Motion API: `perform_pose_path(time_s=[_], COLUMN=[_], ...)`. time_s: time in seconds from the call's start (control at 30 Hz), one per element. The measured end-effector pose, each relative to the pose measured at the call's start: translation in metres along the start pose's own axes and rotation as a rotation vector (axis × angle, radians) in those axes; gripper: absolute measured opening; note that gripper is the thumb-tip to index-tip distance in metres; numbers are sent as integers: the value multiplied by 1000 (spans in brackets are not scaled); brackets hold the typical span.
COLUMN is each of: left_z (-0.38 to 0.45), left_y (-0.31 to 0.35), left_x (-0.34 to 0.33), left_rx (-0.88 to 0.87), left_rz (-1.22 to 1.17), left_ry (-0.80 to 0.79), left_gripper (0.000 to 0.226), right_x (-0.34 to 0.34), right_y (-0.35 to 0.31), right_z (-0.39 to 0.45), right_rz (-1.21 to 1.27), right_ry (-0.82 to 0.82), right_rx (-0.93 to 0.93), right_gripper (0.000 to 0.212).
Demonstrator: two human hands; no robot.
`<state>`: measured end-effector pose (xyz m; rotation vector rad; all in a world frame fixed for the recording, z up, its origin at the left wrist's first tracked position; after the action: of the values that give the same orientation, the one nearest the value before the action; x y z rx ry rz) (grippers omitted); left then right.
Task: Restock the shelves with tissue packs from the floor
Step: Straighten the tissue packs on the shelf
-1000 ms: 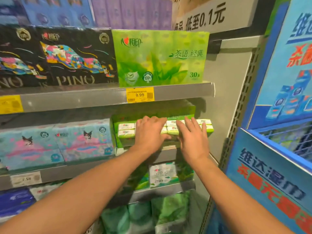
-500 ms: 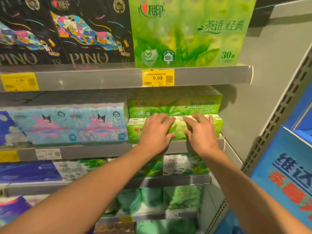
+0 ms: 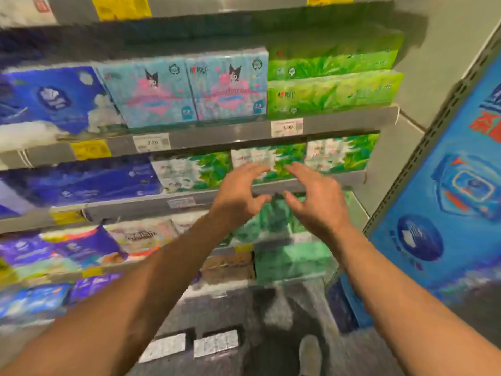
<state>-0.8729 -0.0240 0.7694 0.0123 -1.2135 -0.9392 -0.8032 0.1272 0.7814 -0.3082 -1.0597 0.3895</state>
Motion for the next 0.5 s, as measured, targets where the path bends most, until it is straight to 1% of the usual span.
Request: perform_pose_path(time_s=[0.1,0.17,0.23,0.3,0.4,0.5], left_z=[-80,-133,-182,-227,-294,-368], left_y=[-26,-35,-42,-46,-49,-53], left_x=[9,20,32,44,67,91], left_rx=[50,94,157,232,421,545], left_rz=[-86,-104,-128,-147,-143,-73], left_ry=[-38,-52,-81,-85,-101,-50], left_gripper=[62,58,58,58,59,59], right_x=[-22,-35,-42,-47,-55,-67], right_y=[-39,-68,-96,-121,-161,-200], right_z=[-69,-110,-146,-176,-216,-257], right_rz=[-28,-7,8,23,52,97], right_ry=[-86,-171,-216,-250,-329,-426], right_rx=[-74,-96,-101,-85,-31,30], right_gripper=[55,56,57,58,61,59])
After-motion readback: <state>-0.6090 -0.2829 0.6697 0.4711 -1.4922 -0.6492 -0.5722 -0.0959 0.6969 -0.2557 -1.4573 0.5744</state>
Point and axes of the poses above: each hand's wrist, its own z-axis towards the middle knuckle, its own x-axis out of the back of the hand, y = z × x, the point moved 6 cm from there along z, towards the middle knuckle, and after that the axes turned 3 degrees about x, right-handed, at the moved point
